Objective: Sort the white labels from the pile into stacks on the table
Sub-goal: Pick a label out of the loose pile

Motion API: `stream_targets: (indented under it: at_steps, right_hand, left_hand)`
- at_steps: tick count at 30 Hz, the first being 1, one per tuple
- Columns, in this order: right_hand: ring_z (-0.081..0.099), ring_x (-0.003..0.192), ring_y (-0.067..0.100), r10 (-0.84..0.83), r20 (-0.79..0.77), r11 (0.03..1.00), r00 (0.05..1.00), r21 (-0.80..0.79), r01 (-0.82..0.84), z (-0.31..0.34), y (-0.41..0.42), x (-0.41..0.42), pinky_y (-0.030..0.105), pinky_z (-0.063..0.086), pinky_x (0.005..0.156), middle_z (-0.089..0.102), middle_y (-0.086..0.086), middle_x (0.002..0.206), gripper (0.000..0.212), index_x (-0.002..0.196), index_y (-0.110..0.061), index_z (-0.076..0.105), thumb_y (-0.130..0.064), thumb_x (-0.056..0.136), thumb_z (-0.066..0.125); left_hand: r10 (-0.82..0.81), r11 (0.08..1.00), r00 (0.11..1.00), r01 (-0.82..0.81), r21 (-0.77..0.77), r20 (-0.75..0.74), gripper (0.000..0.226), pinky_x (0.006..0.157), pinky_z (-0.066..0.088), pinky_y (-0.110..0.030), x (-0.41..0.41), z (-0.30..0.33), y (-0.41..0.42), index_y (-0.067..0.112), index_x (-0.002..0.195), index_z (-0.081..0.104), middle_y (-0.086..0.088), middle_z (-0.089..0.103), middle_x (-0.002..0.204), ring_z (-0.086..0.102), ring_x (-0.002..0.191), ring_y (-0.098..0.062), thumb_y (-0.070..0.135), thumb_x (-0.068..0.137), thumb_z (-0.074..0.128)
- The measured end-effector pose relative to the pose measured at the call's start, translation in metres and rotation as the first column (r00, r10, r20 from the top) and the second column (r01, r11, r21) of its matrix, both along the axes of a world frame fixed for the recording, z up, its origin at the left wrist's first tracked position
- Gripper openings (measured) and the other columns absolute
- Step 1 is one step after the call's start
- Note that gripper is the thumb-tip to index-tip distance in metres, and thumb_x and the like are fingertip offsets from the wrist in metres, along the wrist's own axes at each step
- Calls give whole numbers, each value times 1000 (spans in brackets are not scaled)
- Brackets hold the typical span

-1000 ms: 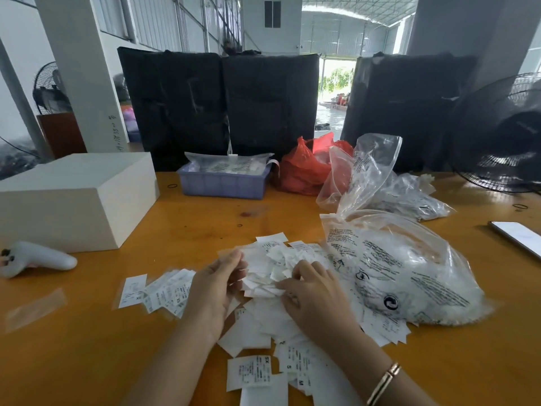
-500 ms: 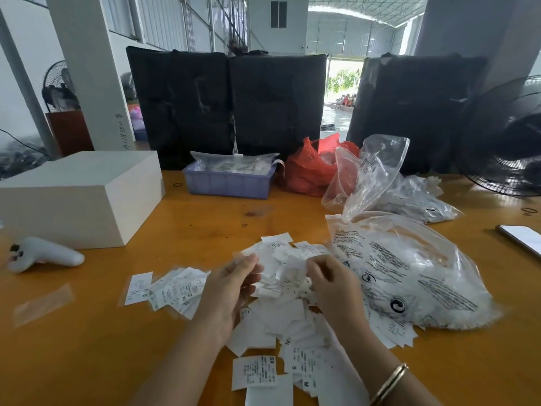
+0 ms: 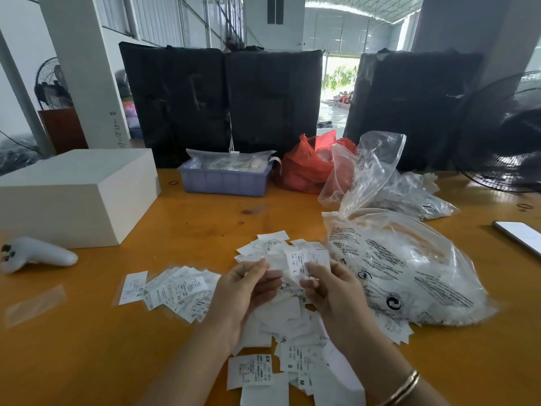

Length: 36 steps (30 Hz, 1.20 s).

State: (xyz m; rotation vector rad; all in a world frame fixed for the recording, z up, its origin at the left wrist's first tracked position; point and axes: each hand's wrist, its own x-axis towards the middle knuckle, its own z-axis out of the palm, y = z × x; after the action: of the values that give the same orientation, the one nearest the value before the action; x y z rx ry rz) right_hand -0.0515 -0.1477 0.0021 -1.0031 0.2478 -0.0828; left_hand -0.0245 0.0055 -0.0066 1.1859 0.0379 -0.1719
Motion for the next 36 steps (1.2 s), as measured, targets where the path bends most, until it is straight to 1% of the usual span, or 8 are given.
stream_targets:
  at_steps: [3, 9, 14, 18, 21, 25, 29, 36]
  right_hand:
    - [63, 54, 13, -49, 13, 998, 999, -44, 49, -2, 4, -3, 21, 52, 51, 63, 2, 59, 12, 83, -9, 60, -10, 82, 72]
    - [65, 55, 15, -97, 45, 995, 994, 12, 96, -1, 10, -7, 21, 52, 49, 66, 4, 62, 9, 85, -9, 59, -10, 86, 68]
    - [66, 57, 17, -65, 83, 992, 994, -99, 73, -3, 15, -8, 22, 53, 52, 68, 6, 67, 11, 93, -5, 60, -11, 86, 67]
    - [66, 58, 18, -23, 126, 946, 992, -317, 62, -6, 17, -9, 21, 52, 54, 69, 8, 65, 12, 92, -4, 61, -14, 88, 66]
    - [66, 59, 18, -12, 140, 910, 990, -409, 69, -5, 15, -9, 24, 53, 55, 69, 7, 65, 10, 92, -6, 62, -14, 87, 67]
    - [68, 61, 17, 28, 108, 895, 994, -446, 24, -4, 11, -8, 23, 53, 56, 71, 6, 69, 4, 90, -9, 66, -12, 87, 67]
    - [69, 64, 19, 45, 103, 904, 994, -428, 3, -2, 6, -8, 22, 53, 56, 73, 9, 74, 4, 88, -9, 68, -11, 86, 68]
    - [68, 61, 18, 116, 84, 871, 990, -487, -60, -1, 3, -7, 22, 52, 53, 72, 6, 71, 2, 87, -6, 68, -7, 87, 65]
  left_hand:
    - [14, 1000, 1000, -14, -15, 11, 24, 58, 55, -20, 0, 0, 0, 4, 95, 68, -11, 75, 91, 73, 77, -19, 25, 84, 66]
    - [27, 1000, 999, -27, -1, 28, 19, 57, 55, -20, 1, -1, 0, 4, 94, 67, -11, 75, 89, 73, 76, -18, 21, 87, 64]
    - [30, 999, 998, -31, 33, 48, 20, 58, 55, -19, 1, -2, -1, 4, 94, 67, -10, 76, 89, 73, 78, -19, 22, 88, 63]
    - [49, 999, 999, -49, -3, -10, 18, 55, 54, -19, 2, -2, 1, 5, 90, 68, -13, 75, 85, 73, 73, -19, 22, 88, 65]
    - [44, 998, 998, -45, -33, -40, 19, 53, 54, -20, 2, -1, 1, 3, 91, 68, -14, 75, 82, 73, 70, -19, 21, 88, 65]
    - [54, 995, 997, -58, -80, -55, 19, 52, 54, -20, 2, 0, 2, 3, 89, 69, -16, 74, 81, 72, 67, -18, 21, 85, 66]
    - [63, 992, 997, -68, -103, -52, 18, 52, 55, -20, 2, 2, 4, 4, 89, 71, -15, 75, 85, 73, 69, -17, 21, 86, 66]
    - [62, 998, 998, -62, -9, -8, 16, 55, 55, -22, 0, 3, 4, 5, 90, 68, -8, 72, 72, 70, 65, -17, 20, 87, 66]
